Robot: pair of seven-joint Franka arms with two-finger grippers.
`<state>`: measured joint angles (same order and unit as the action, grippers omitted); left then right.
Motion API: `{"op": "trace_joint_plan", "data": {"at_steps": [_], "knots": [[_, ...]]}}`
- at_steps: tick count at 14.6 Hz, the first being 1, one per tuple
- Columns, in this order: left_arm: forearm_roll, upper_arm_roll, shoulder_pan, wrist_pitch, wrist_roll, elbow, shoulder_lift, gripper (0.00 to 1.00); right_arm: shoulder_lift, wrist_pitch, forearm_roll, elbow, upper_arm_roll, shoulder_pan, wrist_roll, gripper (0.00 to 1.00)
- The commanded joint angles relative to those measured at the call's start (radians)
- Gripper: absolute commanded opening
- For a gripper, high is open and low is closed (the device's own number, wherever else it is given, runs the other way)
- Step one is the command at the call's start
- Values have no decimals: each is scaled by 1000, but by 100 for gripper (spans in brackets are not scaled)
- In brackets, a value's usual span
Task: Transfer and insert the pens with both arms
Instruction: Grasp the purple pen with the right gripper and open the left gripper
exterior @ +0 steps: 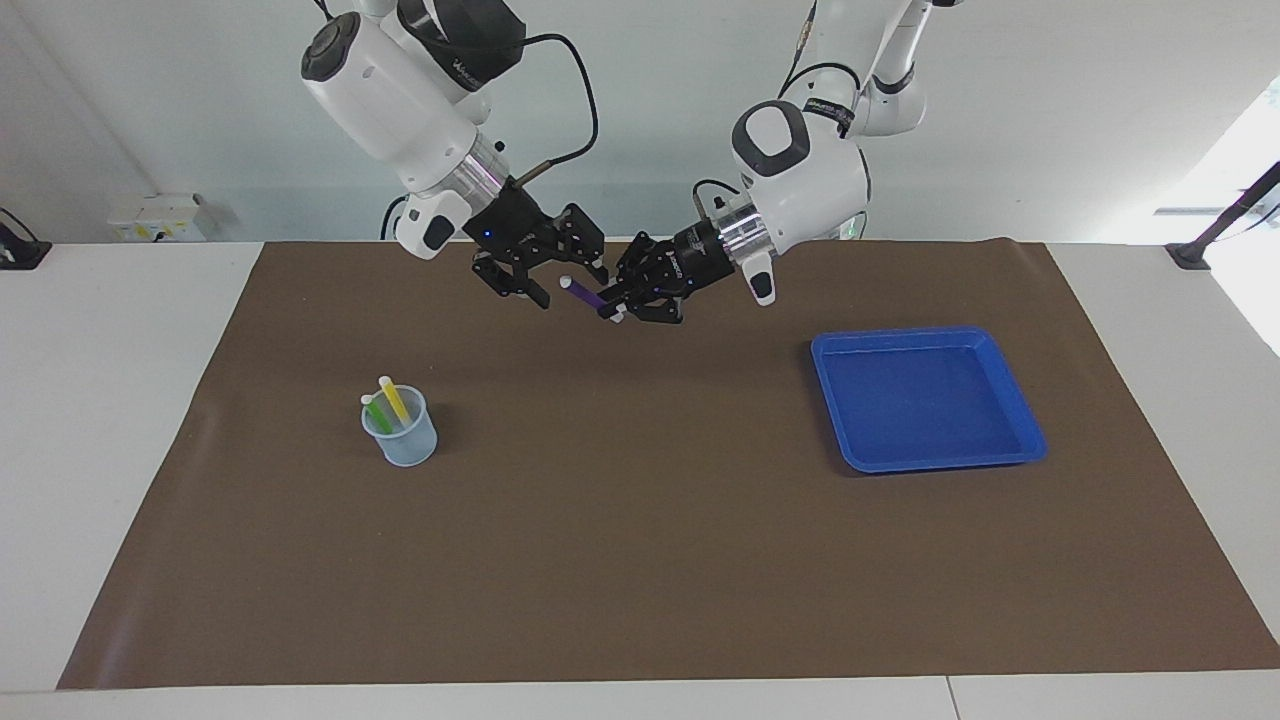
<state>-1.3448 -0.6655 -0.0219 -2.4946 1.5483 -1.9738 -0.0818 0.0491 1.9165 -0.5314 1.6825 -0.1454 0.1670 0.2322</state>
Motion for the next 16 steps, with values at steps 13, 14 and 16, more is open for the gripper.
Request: {"op": "trace_joint_plan", "data": {"at_steps": [13, 14, 16], "knots": [[-31, 12, -45, -85, -5, -14, 22, 100, -8, 4, 21, -1, -2, -6, 13, 0], [-33, 12, -64, -119, -2, -17, 23, 100, -8, 4, 21, 0, -2, -9, 13, 0], [-33, 12, -75, -144, -1, -20, 23, 100, -8, 1, 21, 2, 0, -14, 13, 0]]}}
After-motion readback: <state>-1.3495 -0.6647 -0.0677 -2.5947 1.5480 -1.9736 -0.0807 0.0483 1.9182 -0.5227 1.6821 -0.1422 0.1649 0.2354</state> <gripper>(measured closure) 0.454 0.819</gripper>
